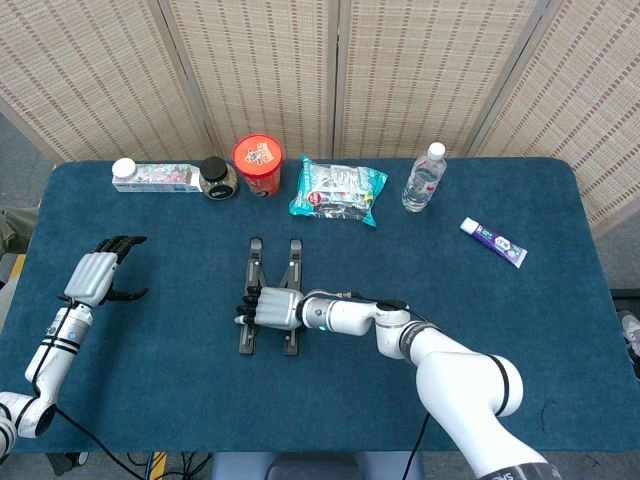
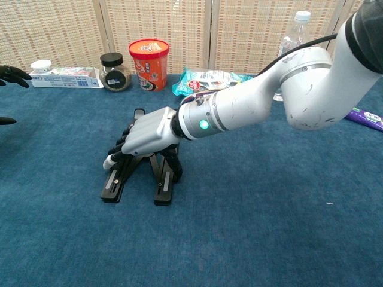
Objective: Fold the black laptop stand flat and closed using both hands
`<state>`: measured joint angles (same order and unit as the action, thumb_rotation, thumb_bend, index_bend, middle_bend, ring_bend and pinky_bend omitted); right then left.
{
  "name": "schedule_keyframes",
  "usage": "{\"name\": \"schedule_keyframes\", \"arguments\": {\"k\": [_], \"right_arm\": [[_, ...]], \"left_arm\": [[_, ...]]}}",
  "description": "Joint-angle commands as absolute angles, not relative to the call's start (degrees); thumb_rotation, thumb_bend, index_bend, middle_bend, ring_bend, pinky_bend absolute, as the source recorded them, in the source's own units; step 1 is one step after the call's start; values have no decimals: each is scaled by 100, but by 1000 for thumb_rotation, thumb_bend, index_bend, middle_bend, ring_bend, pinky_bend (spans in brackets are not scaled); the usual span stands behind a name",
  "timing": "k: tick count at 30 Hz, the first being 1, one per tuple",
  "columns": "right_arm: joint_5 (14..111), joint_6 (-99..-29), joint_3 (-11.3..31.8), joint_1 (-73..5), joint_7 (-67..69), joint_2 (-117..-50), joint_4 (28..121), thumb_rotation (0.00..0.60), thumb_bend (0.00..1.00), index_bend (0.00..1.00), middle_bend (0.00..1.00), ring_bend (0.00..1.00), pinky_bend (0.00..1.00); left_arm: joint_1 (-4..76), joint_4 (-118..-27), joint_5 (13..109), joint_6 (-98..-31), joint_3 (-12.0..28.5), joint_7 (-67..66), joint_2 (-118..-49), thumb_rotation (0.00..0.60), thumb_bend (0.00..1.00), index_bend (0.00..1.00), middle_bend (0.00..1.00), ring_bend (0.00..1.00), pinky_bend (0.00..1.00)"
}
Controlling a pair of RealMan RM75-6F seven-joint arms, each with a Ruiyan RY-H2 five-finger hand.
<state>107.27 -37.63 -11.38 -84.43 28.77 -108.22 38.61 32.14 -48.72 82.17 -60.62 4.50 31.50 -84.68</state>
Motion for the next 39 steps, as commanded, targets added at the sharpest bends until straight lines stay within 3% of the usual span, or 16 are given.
{"name": "schedule_keyframes", "arguments": {"k": [1,10,19,30,39], "right_arm": [[10733,-3801,-1178,-8494,2970,-10910,3743,600,0,0,80,0,0],[10703,-3814,-1256,-8536,3169,-11065,3471,600,0,0,135,0,0],[10647,-3935,-1266,-8540,3353,-11141,3313,600,0,5,338,5,0],[10637,-4099,-1339,-8455,3436,-11134,3217,600,0,180,478,142,4],[10626,-4285,-1355,-8357,3427,-11122,3140,600,7,334,570,237,66]], "left_arm": [[3209,-4858,8227,-6068,450,3155,-8470,600,143,133,177,111,108],[3188,-4770,8243,-6056,449,3203,-8501,600,143,133,176,111,108],[3154,-4756,8292,-6113,431,3214,-8506,600,144,133,177,111,107],[3167,-4779,8348,-6129,421,3241,-8506,600,143,133,177,110,108],[3166,-4781,8371,-6149,416,3225,-8524,600,143,133,176,110,108]]}}
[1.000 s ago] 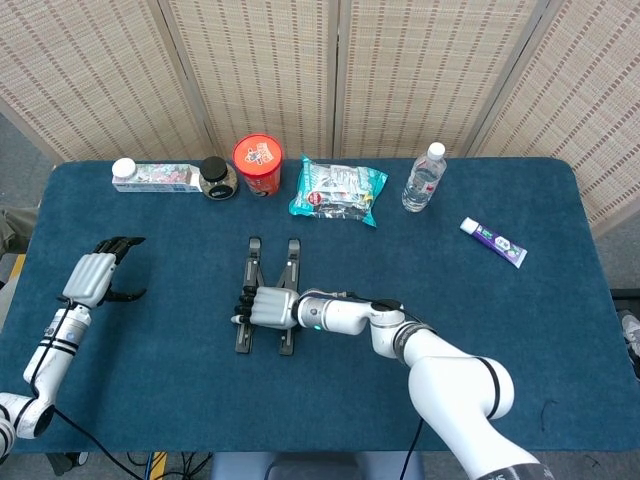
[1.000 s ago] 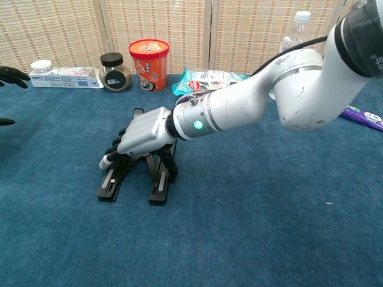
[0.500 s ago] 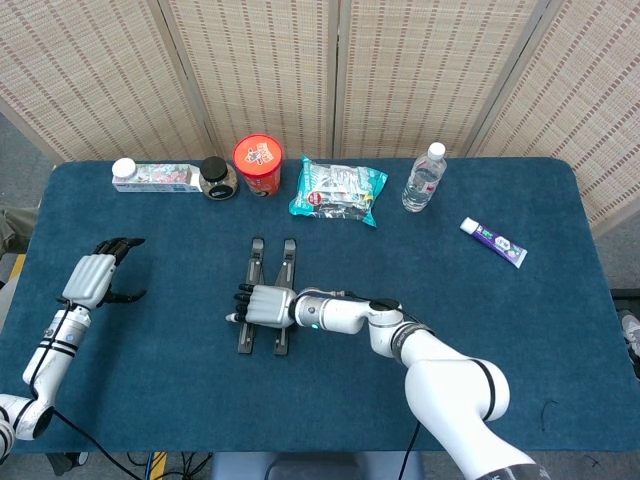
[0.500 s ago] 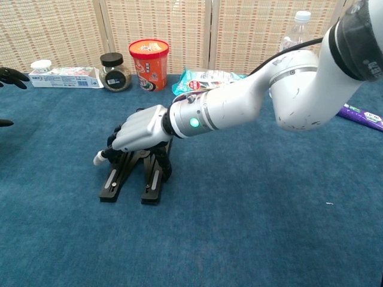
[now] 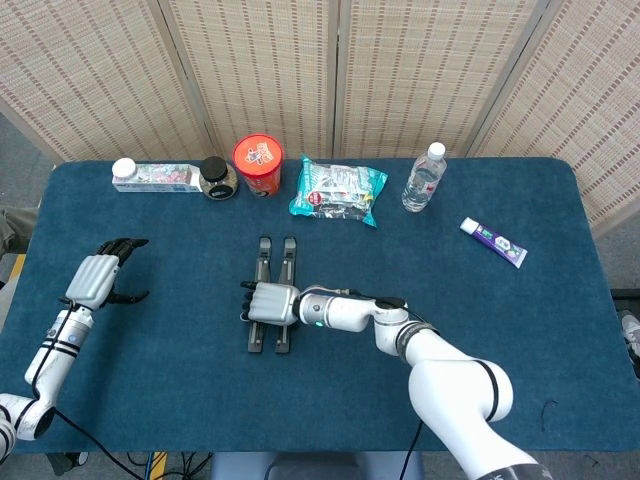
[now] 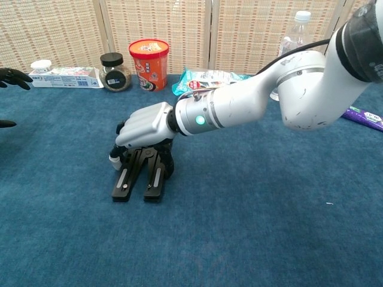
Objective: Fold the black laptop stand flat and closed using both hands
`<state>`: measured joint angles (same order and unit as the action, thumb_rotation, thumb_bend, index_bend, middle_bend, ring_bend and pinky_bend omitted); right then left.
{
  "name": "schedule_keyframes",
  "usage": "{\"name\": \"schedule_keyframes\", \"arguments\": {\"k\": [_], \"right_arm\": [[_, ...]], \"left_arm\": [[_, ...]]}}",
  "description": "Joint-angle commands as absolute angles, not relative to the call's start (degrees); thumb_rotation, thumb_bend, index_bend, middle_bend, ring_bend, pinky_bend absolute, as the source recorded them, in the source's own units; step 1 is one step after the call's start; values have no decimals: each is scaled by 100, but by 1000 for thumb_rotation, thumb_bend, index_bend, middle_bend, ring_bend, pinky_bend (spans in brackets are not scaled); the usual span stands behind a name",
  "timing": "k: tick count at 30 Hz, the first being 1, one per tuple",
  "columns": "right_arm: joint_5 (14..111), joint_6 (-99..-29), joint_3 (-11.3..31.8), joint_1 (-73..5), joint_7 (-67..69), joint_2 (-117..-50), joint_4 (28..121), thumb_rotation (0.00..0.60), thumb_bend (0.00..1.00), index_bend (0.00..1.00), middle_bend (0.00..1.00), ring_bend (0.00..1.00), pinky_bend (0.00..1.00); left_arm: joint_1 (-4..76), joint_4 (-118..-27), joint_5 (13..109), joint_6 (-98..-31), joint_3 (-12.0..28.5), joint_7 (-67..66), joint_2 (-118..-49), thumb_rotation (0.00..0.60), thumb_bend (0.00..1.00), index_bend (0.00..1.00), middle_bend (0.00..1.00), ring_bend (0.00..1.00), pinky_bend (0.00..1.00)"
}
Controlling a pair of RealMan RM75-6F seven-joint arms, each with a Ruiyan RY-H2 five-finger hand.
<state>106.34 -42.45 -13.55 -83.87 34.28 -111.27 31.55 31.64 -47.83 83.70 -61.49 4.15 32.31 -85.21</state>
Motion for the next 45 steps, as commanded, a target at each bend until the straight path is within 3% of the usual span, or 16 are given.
{"name": "schedule_keyframes", "arguments": {"k": [1,10,14,16,21,25,30,36,45], "right_arm": [[10621,-4309,-1355,-8337,3426,-11123,3131,600,10,351,583,251,76],[10602,-4549,-1341,-8167,3403,-11209,2962,600,33,471,673,339,130],[10601,-4534,-1349,-8169,3454,-11201,2948,600,33,470,626,335,132],[10586,-4478,-1341,-8195,3488,-11171,2991,600,33,392,536,284,133],[10502,-4355,-1245,-8268,3418,-11064,3190,600,32,28,236,69,102],[10413,-4345,-1135,-8279,3289,-10924,3428,600,32,0,140,12,73],[10241,-4400,-976,-8162,2970,-10625,3817,600,33,0,122,1,68],[9533,-4720,-496,-7513,2080,-9779,4949,600,32,0,122,0,64],[7694,-5546,16,-5917,-547,-7939,7972,600,34,0,145,0,64]], "left_arm": [[3165,-4784,8371,-6156,419,3225,-8523,600,143,133,177,110,108],[3181,-4800,8395,-6156,413,3225,-8529,600,143,129,176,108,108],[3185,-4786,8398,-6167,420,3229,-8529,600,144,129,177,108,107],[3194,-4794,8403,-6170,424,3221,-8524,600,144,129,176,107,108],[3188,-4825,8408,-6185,420,3203,-8517,600,143,129,176,106,108],[3167,-4877,8411,-6214,414,3176,-8493,600,143,128,176,107,108],[3166,-4974,8406,-6218,420,3120,-8429,600,143,126,176,107,108],[3089,-5193,8338,-6241,420,2792,-8286,600,144,126,176,107,108],[2876,-5829,8207,-6477,463,2180,-8002,600,143,131,176,107,108]]}}
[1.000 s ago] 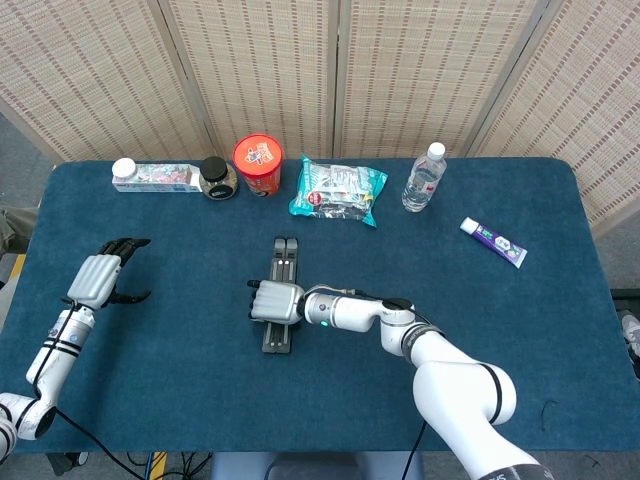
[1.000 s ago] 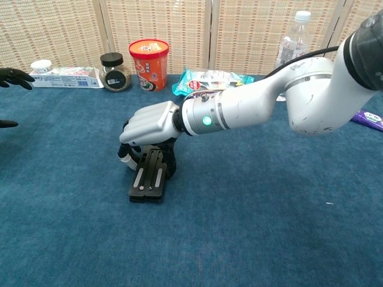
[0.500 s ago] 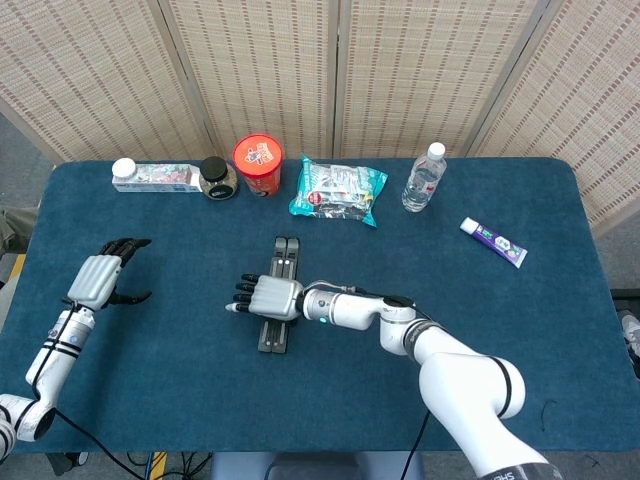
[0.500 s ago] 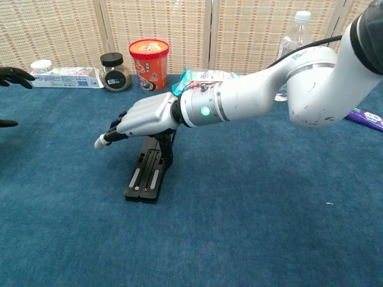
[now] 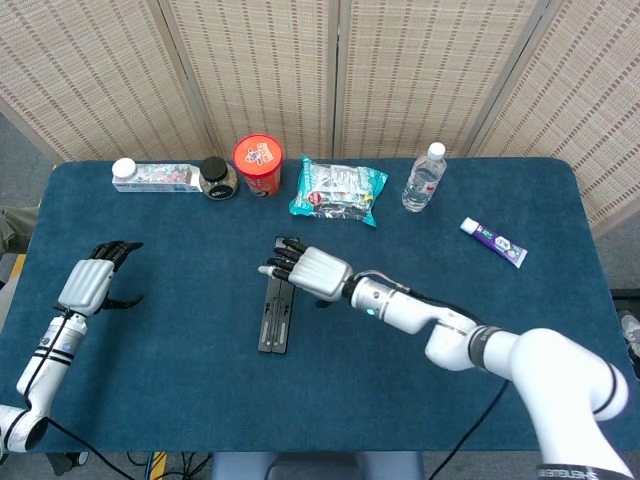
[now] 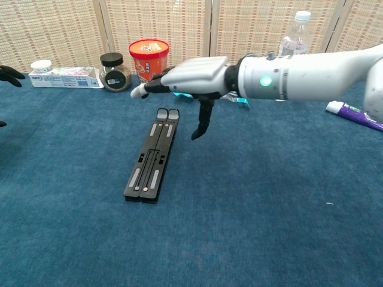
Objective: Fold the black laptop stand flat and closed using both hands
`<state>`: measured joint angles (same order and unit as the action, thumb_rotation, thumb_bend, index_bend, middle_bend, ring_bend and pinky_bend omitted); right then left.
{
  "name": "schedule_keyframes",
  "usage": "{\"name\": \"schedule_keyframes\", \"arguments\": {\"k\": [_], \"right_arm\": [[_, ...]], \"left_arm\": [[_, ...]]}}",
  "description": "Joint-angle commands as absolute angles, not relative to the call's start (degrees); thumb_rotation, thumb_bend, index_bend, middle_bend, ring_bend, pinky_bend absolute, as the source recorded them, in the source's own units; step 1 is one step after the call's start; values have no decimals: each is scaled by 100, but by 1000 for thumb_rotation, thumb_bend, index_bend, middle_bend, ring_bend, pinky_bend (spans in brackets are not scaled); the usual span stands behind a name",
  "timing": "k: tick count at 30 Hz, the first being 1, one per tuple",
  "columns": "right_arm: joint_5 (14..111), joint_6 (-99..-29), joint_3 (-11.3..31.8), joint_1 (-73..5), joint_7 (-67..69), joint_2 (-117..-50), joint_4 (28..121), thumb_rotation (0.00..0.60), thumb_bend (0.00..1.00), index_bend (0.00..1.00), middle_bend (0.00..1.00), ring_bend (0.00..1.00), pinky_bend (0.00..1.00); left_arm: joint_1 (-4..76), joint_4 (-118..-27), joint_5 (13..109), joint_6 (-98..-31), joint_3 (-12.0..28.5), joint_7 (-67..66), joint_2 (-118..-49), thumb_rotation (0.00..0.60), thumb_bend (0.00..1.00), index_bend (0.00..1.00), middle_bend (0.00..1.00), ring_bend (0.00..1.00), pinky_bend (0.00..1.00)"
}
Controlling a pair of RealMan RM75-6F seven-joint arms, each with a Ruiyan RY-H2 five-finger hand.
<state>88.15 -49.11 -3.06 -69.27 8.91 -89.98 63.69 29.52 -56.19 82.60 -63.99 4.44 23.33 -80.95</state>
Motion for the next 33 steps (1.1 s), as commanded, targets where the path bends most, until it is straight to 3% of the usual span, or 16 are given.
{"name": "schedule_keyframes", "arguments": {"k": [1,7,13,25,33], "right_arm": [[7492,-5764,-10,-5672,-844,-7733,8336,600,34,0,152,0,64],[7052,-6791,-337,-4570,-1700,-6905,9544,600,34,0,162,0,64],[7218,-7864,-680,-3524,-1959,-6325,10087,600,33,0,162,0,64],[7759,-9395,-1176,-1608,-1636,-6092,9970,600,34,0,162,0,64],[7970,-9728,-1182,-914,-1570,-6130,9848,600,33,0,162,0,64]], "left_arm": [[2842,-5936,8187,-6501,462,2115,-7976,600,143,132,176,107,108],[2601,-6460,8198,-6847,413,1617,-7817,600,143,139,176,107,107],[2138,-7068,8147,-7436,344,1117,-7558,600,144,140,176,107,101],[1088,-8188,8196,-8586,51,519,-7016,600,144,150,176,107,100],[612,-8744,8286,-8928,-179,91,-6732,600,143,156,176,107,98]]}}
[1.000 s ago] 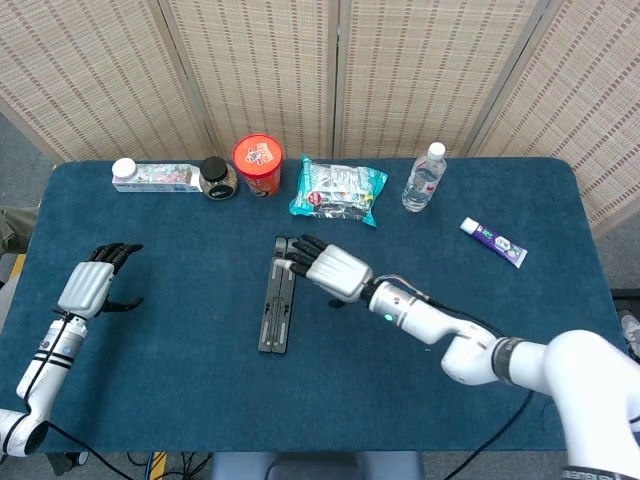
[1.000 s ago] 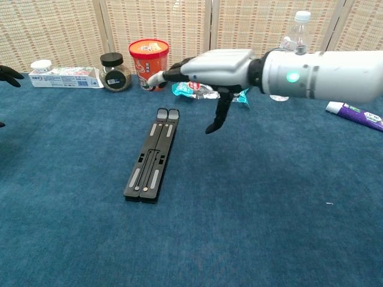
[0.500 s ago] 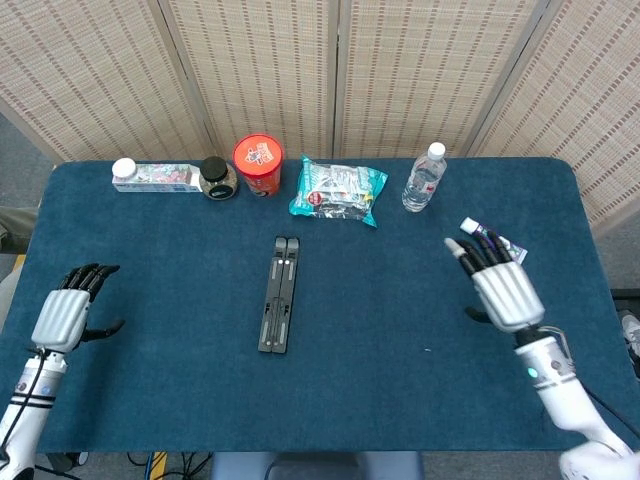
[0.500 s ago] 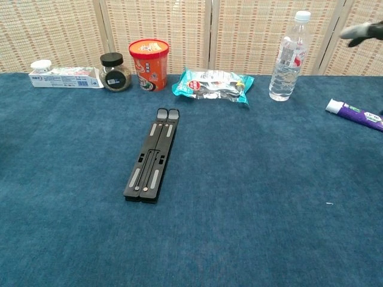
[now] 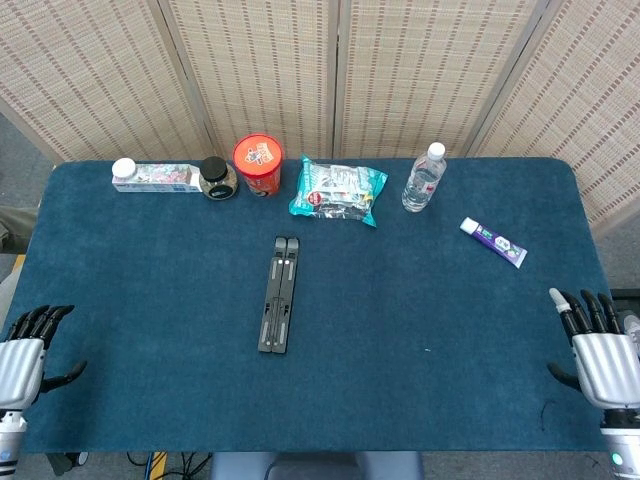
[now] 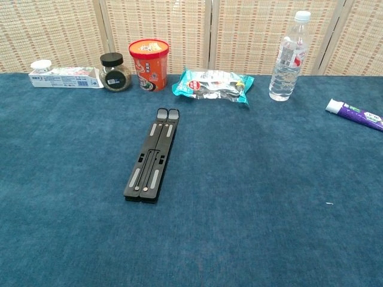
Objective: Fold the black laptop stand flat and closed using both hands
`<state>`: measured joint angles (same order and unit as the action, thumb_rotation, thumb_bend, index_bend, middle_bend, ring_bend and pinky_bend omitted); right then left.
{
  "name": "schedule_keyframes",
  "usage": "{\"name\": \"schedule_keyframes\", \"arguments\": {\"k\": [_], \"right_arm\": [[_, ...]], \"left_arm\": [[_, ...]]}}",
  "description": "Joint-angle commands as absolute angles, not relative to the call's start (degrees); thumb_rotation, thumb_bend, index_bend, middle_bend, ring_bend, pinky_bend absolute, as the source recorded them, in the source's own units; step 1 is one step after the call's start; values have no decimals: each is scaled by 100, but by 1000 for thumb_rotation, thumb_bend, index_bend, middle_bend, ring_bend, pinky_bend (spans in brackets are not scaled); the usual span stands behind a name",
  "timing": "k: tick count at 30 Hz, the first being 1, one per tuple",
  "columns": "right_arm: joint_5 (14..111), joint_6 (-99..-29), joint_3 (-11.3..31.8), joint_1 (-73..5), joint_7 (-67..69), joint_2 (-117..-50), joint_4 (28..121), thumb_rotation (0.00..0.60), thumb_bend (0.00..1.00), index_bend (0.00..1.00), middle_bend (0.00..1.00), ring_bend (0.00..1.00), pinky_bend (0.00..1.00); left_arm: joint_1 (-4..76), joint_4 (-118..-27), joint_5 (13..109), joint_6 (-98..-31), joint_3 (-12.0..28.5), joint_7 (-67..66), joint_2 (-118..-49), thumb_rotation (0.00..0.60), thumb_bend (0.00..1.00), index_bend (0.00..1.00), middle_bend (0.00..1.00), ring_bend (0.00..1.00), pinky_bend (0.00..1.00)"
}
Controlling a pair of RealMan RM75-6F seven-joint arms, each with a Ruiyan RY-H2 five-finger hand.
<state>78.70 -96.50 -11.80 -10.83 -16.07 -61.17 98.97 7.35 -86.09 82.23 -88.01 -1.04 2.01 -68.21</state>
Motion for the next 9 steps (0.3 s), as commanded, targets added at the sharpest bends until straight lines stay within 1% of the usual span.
{"name": "schedule_keyframes", "arguments": {"k": [1,9], "right_arm": [[8010,-9730,-1166,-859,-1565,-6130,9848,600,33,0,162,0,64],[8285,-9667,-954,-689,-1579,-6106,9849,600,34,0,162,0,64]], "left_arm": [[568,-8808,8312,-8961,-198,31,-6708,600,143,157,176,107,98],[482,-8998,8430,-8965,-178,-128,-6663,600,144,158,176,107,98]]}}
